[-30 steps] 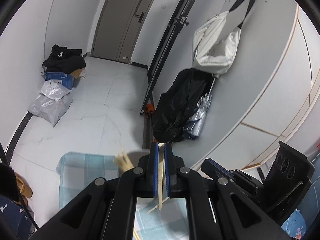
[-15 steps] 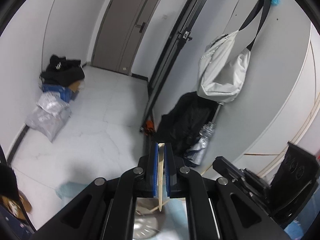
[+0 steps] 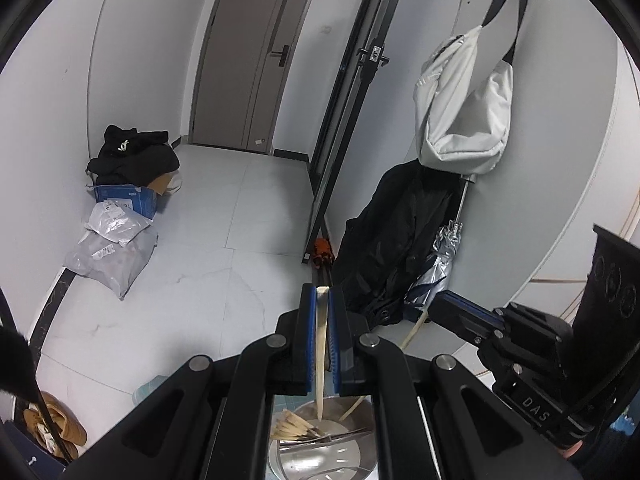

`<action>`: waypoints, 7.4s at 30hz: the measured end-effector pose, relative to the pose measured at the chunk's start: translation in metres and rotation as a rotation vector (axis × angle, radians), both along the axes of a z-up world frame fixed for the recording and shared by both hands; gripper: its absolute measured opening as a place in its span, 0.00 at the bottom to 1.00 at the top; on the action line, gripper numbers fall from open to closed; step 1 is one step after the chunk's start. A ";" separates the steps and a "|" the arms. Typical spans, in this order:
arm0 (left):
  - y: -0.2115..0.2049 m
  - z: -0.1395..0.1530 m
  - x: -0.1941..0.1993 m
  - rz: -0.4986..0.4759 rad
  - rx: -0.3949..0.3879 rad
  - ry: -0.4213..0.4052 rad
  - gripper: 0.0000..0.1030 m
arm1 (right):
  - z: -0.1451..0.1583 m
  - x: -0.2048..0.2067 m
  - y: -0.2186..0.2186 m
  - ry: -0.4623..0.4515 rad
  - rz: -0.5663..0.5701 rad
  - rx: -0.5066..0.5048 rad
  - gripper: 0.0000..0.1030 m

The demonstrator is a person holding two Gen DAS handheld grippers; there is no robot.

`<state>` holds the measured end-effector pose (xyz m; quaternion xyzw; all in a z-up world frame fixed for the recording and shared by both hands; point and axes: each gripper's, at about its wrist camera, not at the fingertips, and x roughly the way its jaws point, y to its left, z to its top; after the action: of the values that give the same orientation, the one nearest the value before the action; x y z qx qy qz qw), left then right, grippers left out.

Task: Organize utensils
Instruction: 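Lower both chopsticks into the holder and open both tools, then move both open tools back toward the last loose chopsticks, then lower the right tool onto the loose chopsticks and close on one, then close the left tool on the last chopstick while the right tool holds its chopstick, then lift both held chopsticks and carry them above the white holder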

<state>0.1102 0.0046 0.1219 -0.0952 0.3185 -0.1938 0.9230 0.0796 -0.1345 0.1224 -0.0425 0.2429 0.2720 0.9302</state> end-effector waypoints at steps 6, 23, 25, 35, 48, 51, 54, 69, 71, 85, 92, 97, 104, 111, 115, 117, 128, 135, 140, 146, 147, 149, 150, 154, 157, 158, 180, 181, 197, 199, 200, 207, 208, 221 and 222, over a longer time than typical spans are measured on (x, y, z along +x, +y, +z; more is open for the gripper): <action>0.000 -0.013 -0.004 0.000 0.002 0.022 0.03 | -0.010 -0.002 0.004 0.015 0.041 -0.033 0.02; 0.002 -0.056 -0.015 0.015 -0.029 0.130 0.03 | -0.061 -0.001 0.022 0.154 0.084 -0.069 0.05; 0.006 -0.061 -0.014 0.029 -0.048 0.152 0.03 | -0.068 0.003 0.020 0.219 0.079 -0.025 0.05; 0.021 -0.062 -0.032 0.111 -0.035 0.182 0.17 | -0.069 -0.012 -0.006 0.252 -0.054 0.098 0.16; 0.023 -0.037 -0.093 0.204 0.015 0.021 0.67 | -0.052 -0.079 -0.033 0.175 -0.146 0.243 0.54; 0.021 -0.035 -0.107 0.218 0.019 -0.012 0.73 | -0.052 -0.094 -0.031 0.156 -0.143 0.246 0.59; 0.020 -0.035 -0.115 0.230 0.020 -0.037 0.74 | -0.057 -0.109 -0.032 0.153 -0.141 0.277 0.68; 0.024 -0.063 -0.157 0.315 0.061 -0.132 0.87 | -0.088 -0.166 -0.034 0.104 -0.227 0.245 0.79; 0.023 -0.071 -0.158 0.319 0.066 -0.130 0.87 | -0.096 -0.172 -0.034 0.105 -0.235 0.229 0.81; 0.025 -0.121 -0.154 0.361 0.081 -0.021 0.87 | -0.140 -0.172 -0.031 0.188 -0.348 0.070 0.87; 0.037 -0.132 -0.148 0.376 0.086 0.030 0.87 | -0.175 -0.155 -0.021 0.329 -0.380 -0.030 0.87; 0.048 -0.140 -0.139 0.390 0.067 0.086 0.87 | -0.196 -0.144 -0.007 0.403 -0.339 -0.093 0.87; 0.064 -0.149 -0.128 0.409 0.035 0.164 0.87 | -0.222 -0.129 0.023 0.448 -0.293 -0.207 0.85; 0.075 -0.150 -0.124 0.429 -0.025 0.213 0.87 | -0.241 -0.117 0.044 0.485 -0.280 -0.287 0.82; 0.079 -0.150 -0.122 0.438 -0.035 0.226 0.87 | -0.253 -0.116 0.056 0.490 -0.272 -0.387 0.71; 0.080 -0.151 -0.122 0.440 -0.042 0.233 0.87 | -0.254 -0.117 0.057 0.483 -0.266 -0.390 0.69; 0.086 -0.152 -0.118 0.451 -0.063 0.268 0.87 | -0.255 -0.122 0.073 0.487 -0.226 -0.415 0.48; 0.088 -0.152 -0.117 0.461 -0.057 0.278 0.87 | -0.258 -0.118 0.082 0.478 -0.199 -0.425 0.34; 0.091 -0.151 -0.117 0.467 -0.057 0.277 0.87 | -0.257 -0.112 0.084 0.505 -0.149 -0.427 0.06; 0.095 -0.153 -0.116 0.486 -0.076 0.289 0.87 | -0.255 -0.111 0.067 0.590 -0.144 -0.386 0.05; 0.096 -0.153 -0.116 0.488 -0.079 0.289 0.87 | -0.254 -0.112 0.066 0.604 -0.137 -0.389 0.05; 0.096 -0.153 -0.115 0.490 -0.079 0.288 0.87 | -0.254 -0.113 0.065 0.617 -0.123 -0.402 0.05; 0.096 -0.154 -0.115 0.492 -0.076 0.290 0.87 | -0.254 -0.112 0.065 0.622 -0.122 -0.400 0.05; 0.096 -0.154 -0.114 0.491 -0.075 0.292 0.87 | -0.255 -0.106 0.066 0.602 -0.115 -0.385 0.06; 0.097 -0.159 -0.112 0.493 -0.059 0.301 0.87 | -0.256 -0.101 0.071 0.571 -0.112 -0.399 0.06; 0.097 -0.161 -0.112 0.492 -0.051 0.309 0.87 | -0.256 -0.099 0.072 0.567 -0.112 -0.401 0.06; 0.005 -0.218 -0.085 0.183 0.127 0.583 0.76 | -0.211 -0.080 -0.070 0.674 -0.344 0.341 0.03; -0.002 -0.219 -0.085 0.171 0.149 0.585 0.75 | -0.209 -0.081 -0.079 0.676 -0.354 0.373 0.03; -0.040 -0.214 -0.094 0.215 0.288 0.587 0.03 | -0.198 -0.093 -0.096 0.595 -0.384 0.414 0.03; -0.034 -0.212 -0.096 0.231 0.234 0.590 0.02 | -0.192 -0.096 -0.096 0.568 -0.381 0.414 0.03; -0.030 -0.208 -0.100 0.239 0.216 0.578 0.02 | -0.189 -0.098 -0.096 0.555 -0.375 0.416 0.03; -0.013 -0.162 -0.131 0.258 0.120 0.416 0.02 | -0.168 -0.113 -0.086 0.463 -0.331 0.379 0.03; -0.011 -0.153 -0.139 0.261 0.105 0.380 0.02 | -0.167 -0.115 -0.084 0.450 -0.327 0.371 0.03; -0.018 -0.110 -0.155 0.207 0.085 0.152 0.02 | -0.140 -0.149 -0.051 0.281 -0.302 0.223 0.03; -0.019 -0.106 -0.157 0.202 0.087 0.151 0.02 | -0.138 -0.150 -0.051 0.271 -0.305 0.223 0.03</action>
<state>-0.0464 -0.0141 0.0161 -0.1009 0.3841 -0.0781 0.9144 -0.0706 -0.1857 -0.0153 0.1346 0.3378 0.1567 0.9183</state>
